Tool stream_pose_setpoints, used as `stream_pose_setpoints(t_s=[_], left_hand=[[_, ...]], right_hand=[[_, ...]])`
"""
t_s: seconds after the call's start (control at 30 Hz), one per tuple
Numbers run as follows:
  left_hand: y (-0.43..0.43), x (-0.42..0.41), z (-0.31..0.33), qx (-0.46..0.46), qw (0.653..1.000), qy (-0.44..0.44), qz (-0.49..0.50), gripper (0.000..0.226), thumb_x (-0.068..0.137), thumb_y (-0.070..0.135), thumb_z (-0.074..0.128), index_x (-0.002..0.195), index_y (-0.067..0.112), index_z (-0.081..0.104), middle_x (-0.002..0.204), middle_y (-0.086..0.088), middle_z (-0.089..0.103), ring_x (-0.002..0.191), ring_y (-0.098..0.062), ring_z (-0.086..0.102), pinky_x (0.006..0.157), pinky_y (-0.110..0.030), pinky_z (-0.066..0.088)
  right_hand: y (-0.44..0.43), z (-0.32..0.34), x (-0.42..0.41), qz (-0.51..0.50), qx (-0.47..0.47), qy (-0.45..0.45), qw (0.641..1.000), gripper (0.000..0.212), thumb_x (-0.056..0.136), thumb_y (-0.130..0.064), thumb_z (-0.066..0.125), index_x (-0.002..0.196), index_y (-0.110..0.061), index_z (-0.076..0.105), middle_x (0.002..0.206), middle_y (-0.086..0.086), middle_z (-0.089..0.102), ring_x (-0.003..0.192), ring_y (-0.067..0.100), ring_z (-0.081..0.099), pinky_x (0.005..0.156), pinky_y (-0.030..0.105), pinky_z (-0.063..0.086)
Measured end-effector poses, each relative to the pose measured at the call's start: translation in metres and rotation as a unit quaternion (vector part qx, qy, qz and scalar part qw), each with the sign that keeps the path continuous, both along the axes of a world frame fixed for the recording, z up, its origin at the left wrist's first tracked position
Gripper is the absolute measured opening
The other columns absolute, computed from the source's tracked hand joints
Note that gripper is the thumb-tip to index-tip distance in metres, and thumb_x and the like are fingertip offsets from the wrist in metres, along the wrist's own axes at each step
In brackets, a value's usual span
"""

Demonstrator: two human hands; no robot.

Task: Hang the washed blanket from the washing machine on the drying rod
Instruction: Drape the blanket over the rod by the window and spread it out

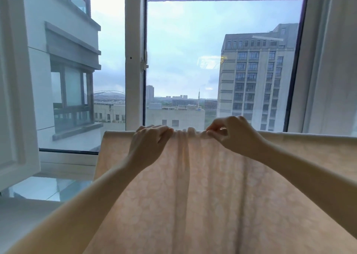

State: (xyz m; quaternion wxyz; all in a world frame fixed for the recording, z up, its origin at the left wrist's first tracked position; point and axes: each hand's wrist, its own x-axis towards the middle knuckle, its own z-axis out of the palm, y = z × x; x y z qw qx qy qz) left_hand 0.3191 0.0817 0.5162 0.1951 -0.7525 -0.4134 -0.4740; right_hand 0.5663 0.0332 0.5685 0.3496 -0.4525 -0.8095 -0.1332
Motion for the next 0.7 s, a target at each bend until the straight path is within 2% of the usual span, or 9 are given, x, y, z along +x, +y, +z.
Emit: stream_pose_setpoints(t_s=[0.17,0.27,0.33,0.47,0.53,0.7], left_hand=[[0.001,0.000,-0.003,0.012,1.000,-0.010,0.010,0.048,0.097,0.049,0.036,0.077,0.020,0.068,0.064,0.012,0.062,0.058,-0.005,0.056,0.065,-0.023,0.036],[0.003,0.001,-0.003,0.007,1.000,-0.010,0.021,0.048,0.098,0.048,0.036,0.077,0.018,0.068,0.064,0.009,0.064,0.059,-0.008,0.058,0.066,-0.026,0.039],[0.003,0.005,0.000,0.001,0.999,-0.011,0.030,0.046,0.097,0.047,0.037,0.079,0.018,0.068,0.064,0.007,0.064,0.059,-0.010,0.057,0.065,-0.027,0.038],[-0.001,0.022,0.005,-0.009,1.000,0.009,0.017,0.046,0.097,0.047,0.034,0.084,0.020,0.068,0.065,0.010,0.061,0.060,-0.010,0.057,0.068,-0.032,0.048],[-0.006,0.041,0.007,0.002,1.000,0.024,0.001,0.045,0.098,0.047,0.033,0.092,0.020,0.069,0.070,0.010,0.064,0.062,-0.009,0.059,0.069,-0.033,0.051],[-0.018,0.097,0.006,0.041,0.997,0.066,-0.021,0.047,0.099,0.047,0.029,0.112,0.022,0.067,0.096,0.006,0.072,0.081,-0.012,0.067,0.079,-0.033,0.053]], right_hand=[[-0.001,-0.001,0.003,-0.040,0.045,0.001,0.998,0.016,0.093,-0.026,0.058,0.096,-0.022,0.074,0.082,-0.006,0.073,0.071,0.012,0.066,0.070,0.031,0.055],[-0.001,0.003,0.023,-0.080,0.084,0.026,0.993,0.017,0.095,-0.020,0.055,0.093,-0.016,0.072,0.077,0.001,0.070,0.067,0.016,0.062,0.068,0.030,0.051],[-0.002,0.007,0.044,-0.098,0.085,0.055,0.990,0.017,0.096,-0.019,0.053,0.093,-0.013,0.068,0.074,0.003,0.068,0.066,0.018,0.063,0.066,0.033,0.053],[-0.003,0.000,0.073,-0.104,0.074,0.054,0.990,0.015,0.096,-0.023,0.054,0.096,-0.012,0.065,0.073,0.001,0.067,0.063,0.018,0.063,0.067,0.039,0.055],[-0.005,-0.002,0.079,-0.099,0.071,0.053,0.991,0.015,0.096,-0.024,0.053,0.096,-0.014,0.064,0.072,0.000,0.067,0.063,0.017,0.063,0.066,0.040,0.056],[-0.010,-0.002,0.088,-0.081,0.065,0.056,0.993,0.015,0.096,-0.024,0.055,0.097,-0.013,0.065,0.074,0.000,0.068,0.064,0.015,0.063,0.067,0.038,0.056]])
